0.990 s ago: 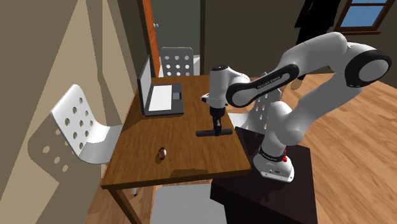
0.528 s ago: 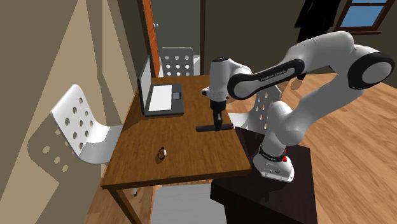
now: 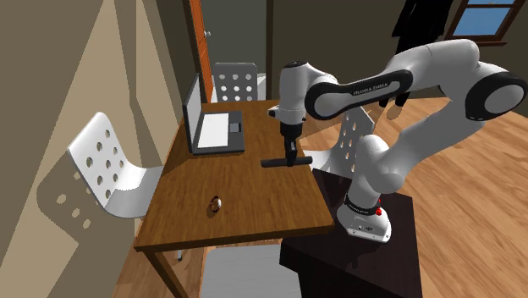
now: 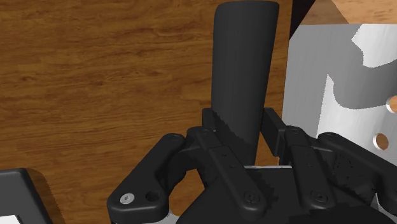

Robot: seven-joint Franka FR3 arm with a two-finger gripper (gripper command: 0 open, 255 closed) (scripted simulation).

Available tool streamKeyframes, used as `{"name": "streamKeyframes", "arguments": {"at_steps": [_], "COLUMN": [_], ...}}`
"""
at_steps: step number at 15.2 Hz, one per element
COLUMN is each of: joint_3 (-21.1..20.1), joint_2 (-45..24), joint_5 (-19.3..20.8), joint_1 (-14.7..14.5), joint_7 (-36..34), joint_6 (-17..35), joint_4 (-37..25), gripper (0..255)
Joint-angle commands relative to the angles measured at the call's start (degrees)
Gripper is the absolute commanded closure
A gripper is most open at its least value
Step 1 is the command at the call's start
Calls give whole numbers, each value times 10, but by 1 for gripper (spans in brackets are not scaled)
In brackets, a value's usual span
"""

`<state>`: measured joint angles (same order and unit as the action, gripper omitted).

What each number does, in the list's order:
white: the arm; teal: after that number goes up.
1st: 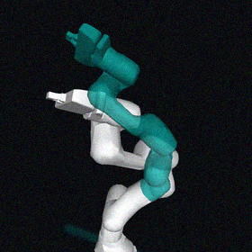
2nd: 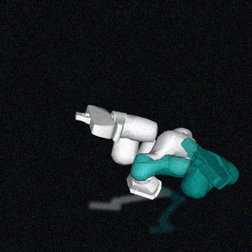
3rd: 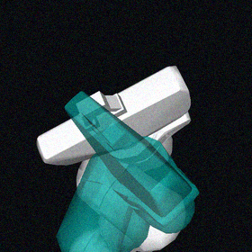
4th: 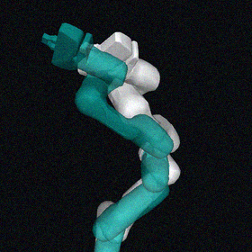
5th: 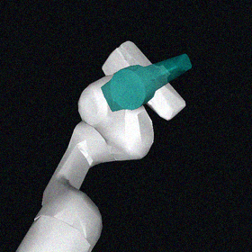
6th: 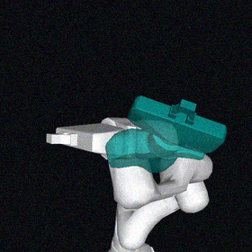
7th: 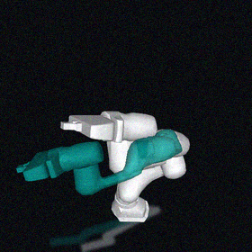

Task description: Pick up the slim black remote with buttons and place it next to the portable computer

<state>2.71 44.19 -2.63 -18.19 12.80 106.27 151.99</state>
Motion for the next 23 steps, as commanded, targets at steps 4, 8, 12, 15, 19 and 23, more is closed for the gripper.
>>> {"name": "streamKeyframes", "arguments": {"at_steps": [4,8,12,15,19,23], "joint_3": [1,0,0,0,-1,-1], "joint_2": [3,3,1,-2,-8,-15], "joint_5": [1,1,1,1,0,0], "joint_1": [0,0,0,-1,-1,-2], "joint_7": [-1,-3,-5,-6,-8,-10], "joint_6": [-41,-72,-102,-124,-152,-181], "joint_4": [-38,-69,-101,-126,-160,-196], "gripper": [255,255,255,255,255,255]}}
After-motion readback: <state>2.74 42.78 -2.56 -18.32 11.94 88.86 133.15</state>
